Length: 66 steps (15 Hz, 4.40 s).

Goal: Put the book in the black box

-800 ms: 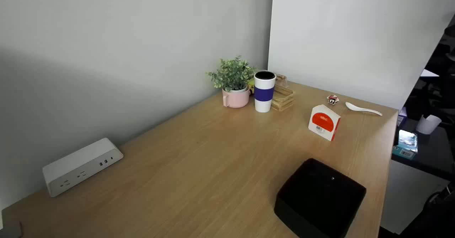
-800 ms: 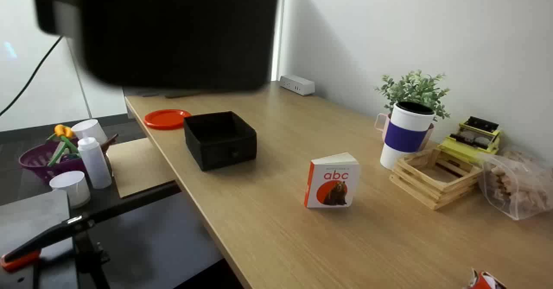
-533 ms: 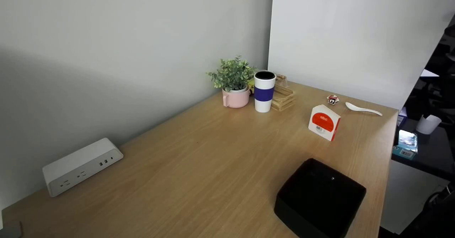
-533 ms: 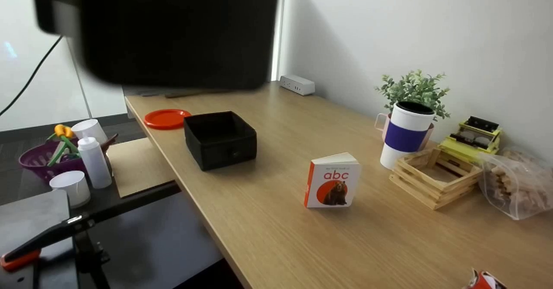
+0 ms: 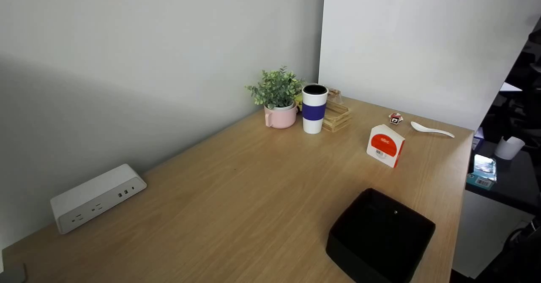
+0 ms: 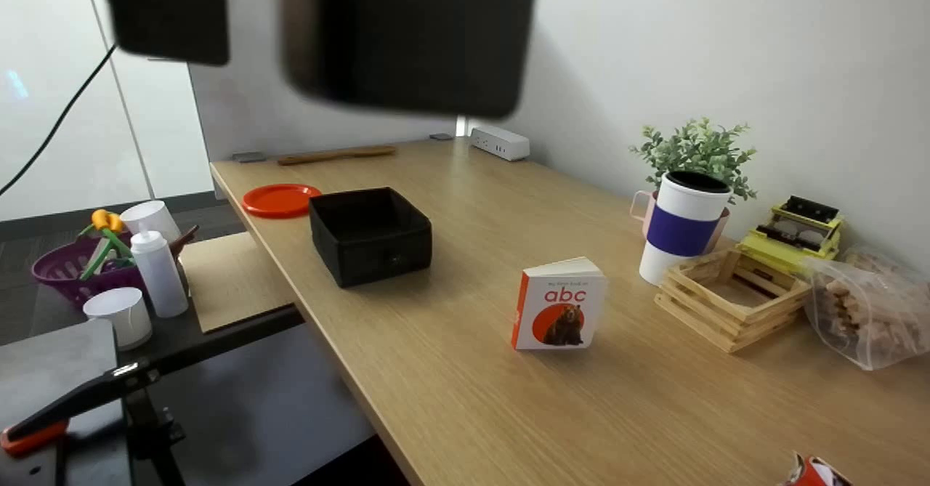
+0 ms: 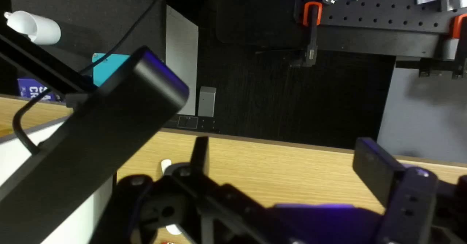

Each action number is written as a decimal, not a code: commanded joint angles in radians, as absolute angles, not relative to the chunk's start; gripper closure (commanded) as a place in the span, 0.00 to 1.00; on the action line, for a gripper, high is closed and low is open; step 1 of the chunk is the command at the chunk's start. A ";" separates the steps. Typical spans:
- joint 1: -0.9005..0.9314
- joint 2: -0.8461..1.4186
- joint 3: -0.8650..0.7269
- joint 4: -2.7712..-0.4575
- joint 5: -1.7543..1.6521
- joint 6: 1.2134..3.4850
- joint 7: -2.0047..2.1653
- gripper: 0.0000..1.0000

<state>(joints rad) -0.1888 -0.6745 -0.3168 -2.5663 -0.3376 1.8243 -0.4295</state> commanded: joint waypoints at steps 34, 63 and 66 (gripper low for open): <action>-0.084 -0.374 -0.368 -2.426 0.229 2.151 -0.720 0.00; -0.111 -0.015 -0.180 -2.052 0.319 2.061 0.158 0.00; -0.111 -0.016 -0.180 -2.051 0.319 2.061 0.158 0.00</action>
<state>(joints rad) -0.0907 -0.0161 -0.1999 -2.0533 0.3188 2.0633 0.1587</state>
